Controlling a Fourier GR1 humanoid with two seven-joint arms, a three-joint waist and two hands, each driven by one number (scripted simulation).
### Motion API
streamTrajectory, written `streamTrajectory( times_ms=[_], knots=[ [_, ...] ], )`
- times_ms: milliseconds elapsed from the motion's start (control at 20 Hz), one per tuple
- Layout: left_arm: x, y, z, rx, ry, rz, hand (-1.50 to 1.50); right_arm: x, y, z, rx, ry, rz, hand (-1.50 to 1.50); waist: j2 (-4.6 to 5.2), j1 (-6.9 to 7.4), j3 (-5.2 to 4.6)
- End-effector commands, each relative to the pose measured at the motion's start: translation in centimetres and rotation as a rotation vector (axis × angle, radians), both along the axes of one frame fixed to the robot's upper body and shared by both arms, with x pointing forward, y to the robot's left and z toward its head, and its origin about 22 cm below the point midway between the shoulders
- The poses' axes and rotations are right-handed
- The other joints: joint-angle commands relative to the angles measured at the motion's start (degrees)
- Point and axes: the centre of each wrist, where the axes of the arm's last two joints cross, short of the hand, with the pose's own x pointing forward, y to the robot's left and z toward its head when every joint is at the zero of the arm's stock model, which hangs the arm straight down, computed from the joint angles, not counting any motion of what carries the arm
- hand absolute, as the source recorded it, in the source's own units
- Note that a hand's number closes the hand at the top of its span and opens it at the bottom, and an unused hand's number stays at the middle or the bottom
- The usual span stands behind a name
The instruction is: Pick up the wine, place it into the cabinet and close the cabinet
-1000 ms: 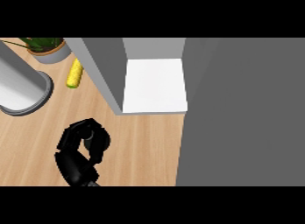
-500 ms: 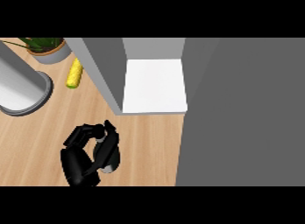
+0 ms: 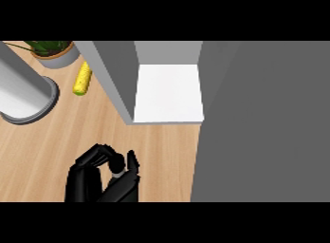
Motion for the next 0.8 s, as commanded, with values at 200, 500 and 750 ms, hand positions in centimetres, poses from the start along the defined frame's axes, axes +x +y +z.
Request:
streamTrajectory(
  times_ms=[200,500,750],
  knots=[
    [-1.3,4.1,-3.3,-0.156,-0.098,-0.165,1.50,-1.3,0.4,0.6,0.014,0.001,0.009,-1.50,0.21,1.15,0.39],
    [-1.3,8.5,-7.6,-0.197,-0.148,-0.227,1.50,-3.2,-0.2,1.6,0.005,-0.010,0.008,-1.50,0.16,0.58,0.94],
    [0.8,7.1,-6.3,-0.170,-0.164,-0.241,1.50,-1.9,-0.4,2.4,-0.008,-0.008,-0.001,-1.50,0.23,0.85,1.00]
  ],
)
